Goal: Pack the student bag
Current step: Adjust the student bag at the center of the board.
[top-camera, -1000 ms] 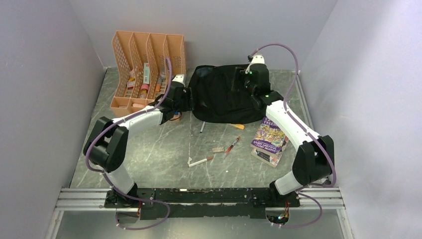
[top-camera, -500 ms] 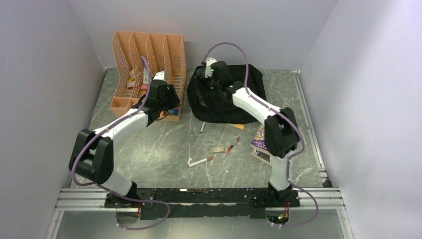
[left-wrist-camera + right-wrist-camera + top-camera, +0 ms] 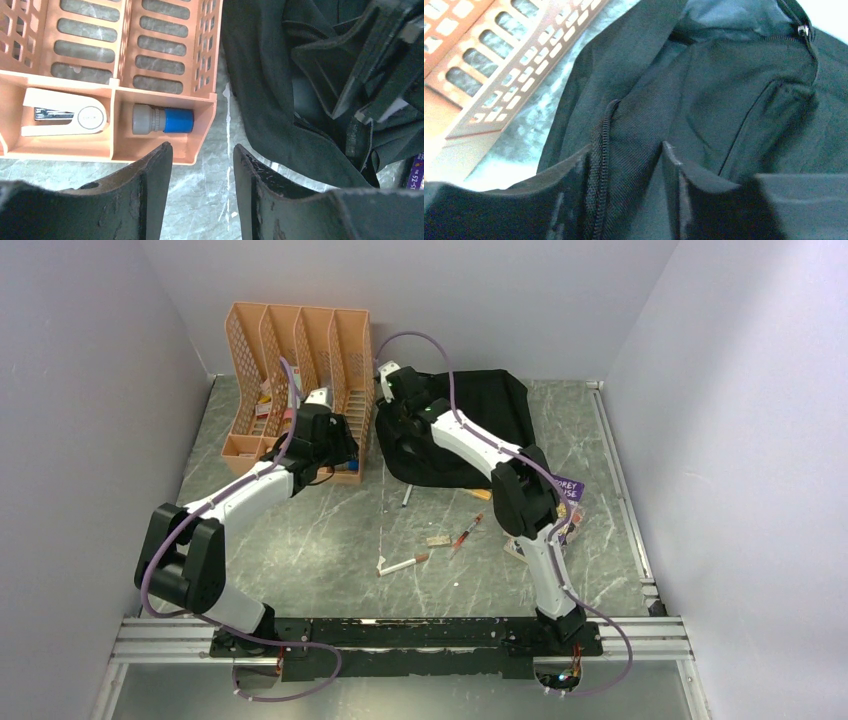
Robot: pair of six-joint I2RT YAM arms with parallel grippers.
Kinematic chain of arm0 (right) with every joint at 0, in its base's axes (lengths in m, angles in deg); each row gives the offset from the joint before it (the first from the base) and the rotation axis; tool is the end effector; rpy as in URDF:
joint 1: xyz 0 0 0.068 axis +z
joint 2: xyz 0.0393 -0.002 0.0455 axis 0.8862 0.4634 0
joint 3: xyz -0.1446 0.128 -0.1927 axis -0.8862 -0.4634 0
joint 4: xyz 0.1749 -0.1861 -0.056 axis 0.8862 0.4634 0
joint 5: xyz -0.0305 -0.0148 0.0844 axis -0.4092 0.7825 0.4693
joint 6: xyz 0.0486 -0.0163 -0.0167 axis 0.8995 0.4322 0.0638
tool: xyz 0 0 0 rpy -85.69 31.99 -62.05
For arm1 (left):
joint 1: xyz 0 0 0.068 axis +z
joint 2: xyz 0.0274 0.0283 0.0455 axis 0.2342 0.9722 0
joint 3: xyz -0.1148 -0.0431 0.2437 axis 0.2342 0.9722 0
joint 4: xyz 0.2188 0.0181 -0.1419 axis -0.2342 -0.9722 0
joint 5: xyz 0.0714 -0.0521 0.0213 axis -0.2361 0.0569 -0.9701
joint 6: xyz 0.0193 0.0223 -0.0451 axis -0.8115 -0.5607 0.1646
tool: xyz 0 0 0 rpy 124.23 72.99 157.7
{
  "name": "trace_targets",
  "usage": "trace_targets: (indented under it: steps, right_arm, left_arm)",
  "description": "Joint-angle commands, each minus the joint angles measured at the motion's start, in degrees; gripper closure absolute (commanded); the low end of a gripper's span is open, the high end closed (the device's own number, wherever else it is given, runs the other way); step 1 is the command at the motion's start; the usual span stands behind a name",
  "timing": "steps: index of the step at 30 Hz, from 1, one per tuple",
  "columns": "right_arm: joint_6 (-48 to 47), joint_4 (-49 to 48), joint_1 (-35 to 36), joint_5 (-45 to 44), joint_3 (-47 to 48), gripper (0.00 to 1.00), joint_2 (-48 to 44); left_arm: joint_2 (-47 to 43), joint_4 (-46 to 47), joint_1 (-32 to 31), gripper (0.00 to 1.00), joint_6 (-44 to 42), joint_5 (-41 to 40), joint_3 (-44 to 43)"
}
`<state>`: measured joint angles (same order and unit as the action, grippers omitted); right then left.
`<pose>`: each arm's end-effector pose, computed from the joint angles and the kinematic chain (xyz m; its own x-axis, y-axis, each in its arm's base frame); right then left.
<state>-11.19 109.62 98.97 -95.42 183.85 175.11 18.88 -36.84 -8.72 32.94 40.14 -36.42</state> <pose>0.4211 0.3050 0.2344 -0.4396 -0.4796 -0.7595 -0.5430 0.8154 -0.2007 0.3124 -0.1230 0.2444 -0.5804 -0.2850 -0.7628 -0.0043 0.9378 -0.3471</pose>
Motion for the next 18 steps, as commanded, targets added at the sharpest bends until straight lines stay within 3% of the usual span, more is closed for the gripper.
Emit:
trace_targets:
  steps: [1, 11, 18]
  right_arm:
    - [-1.61, 0.56, 0.21, -6.29, 2.69, 0.58, 1.03]
    - [9.29, -5.78, -7.60, 8.11, -4.09, 0.97, -9.39]
    - [17.11, -9.71, -16.05, 18.86, -12.37, 1.00, -16.78]
  left_arm:
    - [-1.73, 0.76, 0.36, 0.48, -0.37, 2.43, 0.15]
    - [1.08, 8.48, 0.31, 0.47, 1.74, 10.05, -4.36]
    - [5.43, 15.51, 0.20, 0.41, -1.00, 12.76, -11.00]
